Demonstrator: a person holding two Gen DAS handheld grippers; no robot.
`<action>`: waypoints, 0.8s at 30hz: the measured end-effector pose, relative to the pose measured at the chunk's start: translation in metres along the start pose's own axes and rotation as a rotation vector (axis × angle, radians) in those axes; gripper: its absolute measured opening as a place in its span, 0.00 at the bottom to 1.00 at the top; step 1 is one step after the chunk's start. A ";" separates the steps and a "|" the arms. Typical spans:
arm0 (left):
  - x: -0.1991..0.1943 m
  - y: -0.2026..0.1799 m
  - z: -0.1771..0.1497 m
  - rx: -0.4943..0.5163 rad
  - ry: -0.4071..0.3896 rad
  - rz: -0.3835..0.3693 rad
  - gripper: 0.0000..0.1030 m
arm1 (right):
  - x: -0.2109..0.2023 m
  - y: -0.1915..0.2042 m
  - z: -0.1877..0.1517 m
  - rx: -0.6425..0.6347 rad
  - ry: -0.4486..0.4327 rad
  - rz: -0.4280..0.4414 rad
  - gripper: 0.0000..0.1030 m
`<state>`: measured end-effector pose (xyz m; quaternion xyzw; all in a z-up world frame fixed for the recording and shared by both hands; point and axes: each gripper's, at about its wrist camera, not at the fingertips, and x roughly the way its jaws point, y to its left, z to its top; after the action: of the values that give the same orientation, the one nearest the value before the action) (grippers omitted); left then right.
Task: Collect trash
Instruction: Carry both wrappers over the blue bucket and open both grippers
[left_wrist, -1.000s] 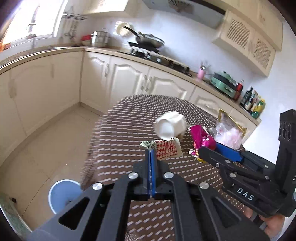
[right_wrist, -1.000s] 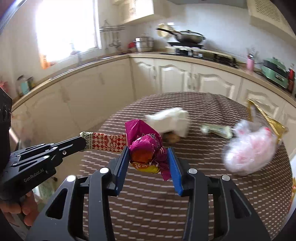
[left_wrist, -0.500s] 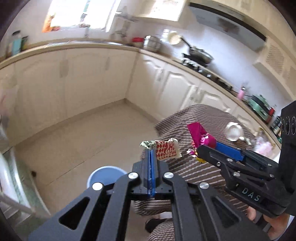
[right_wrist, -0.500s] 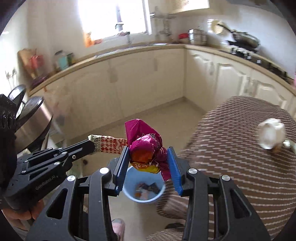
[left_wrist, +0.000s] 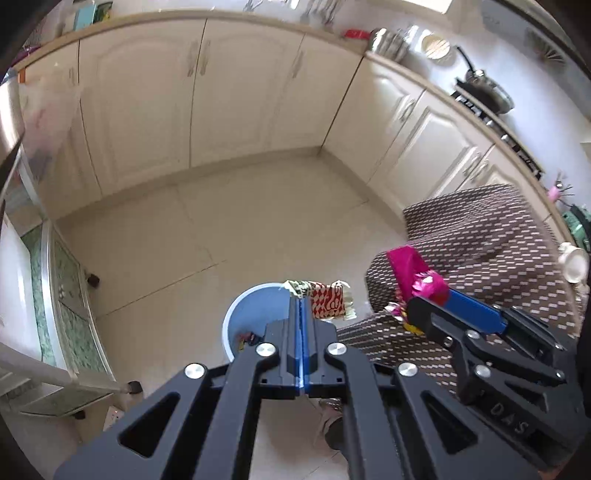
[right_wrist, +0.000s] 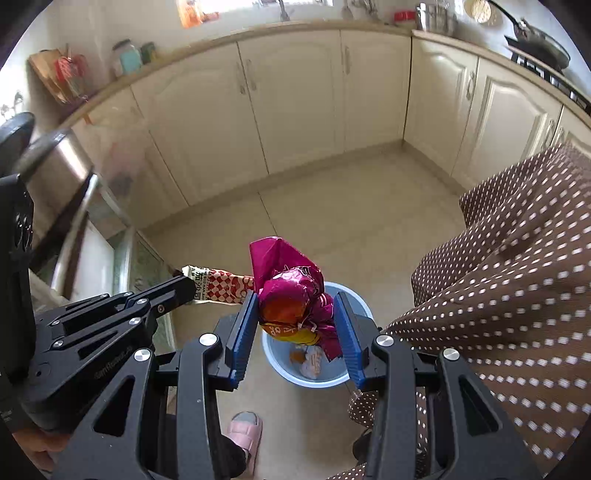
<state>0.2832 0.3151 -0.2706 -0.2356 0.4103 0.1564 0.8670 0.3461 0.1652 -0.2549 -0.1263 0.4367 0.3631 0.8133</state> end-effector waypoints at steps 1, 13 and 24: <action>0.007 0.000 0.000 -0.001 0.011 0.002 0.00 | 0.006 -0.003 -0.002 0.003 0.008 -0.006 0.38; 0.073 -0.024 0.020 0.000 0.054 -0.077 0.19 | 0.043 -0.035 -0.004 0.024 0.039 -0.074 0.38; 0.064 -0.020 0.011 -0.005 0.056 -0.087 0.32 | 0.051 -0.035 -0.005 0.024 0.061 -0.061 0.39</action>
<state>0.3391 0.3094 -0.3096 -0.2598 0.4233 0.1131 0.8605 0.3854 0.1626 -0.3029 -0.1409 0.4613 0.3288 0.8119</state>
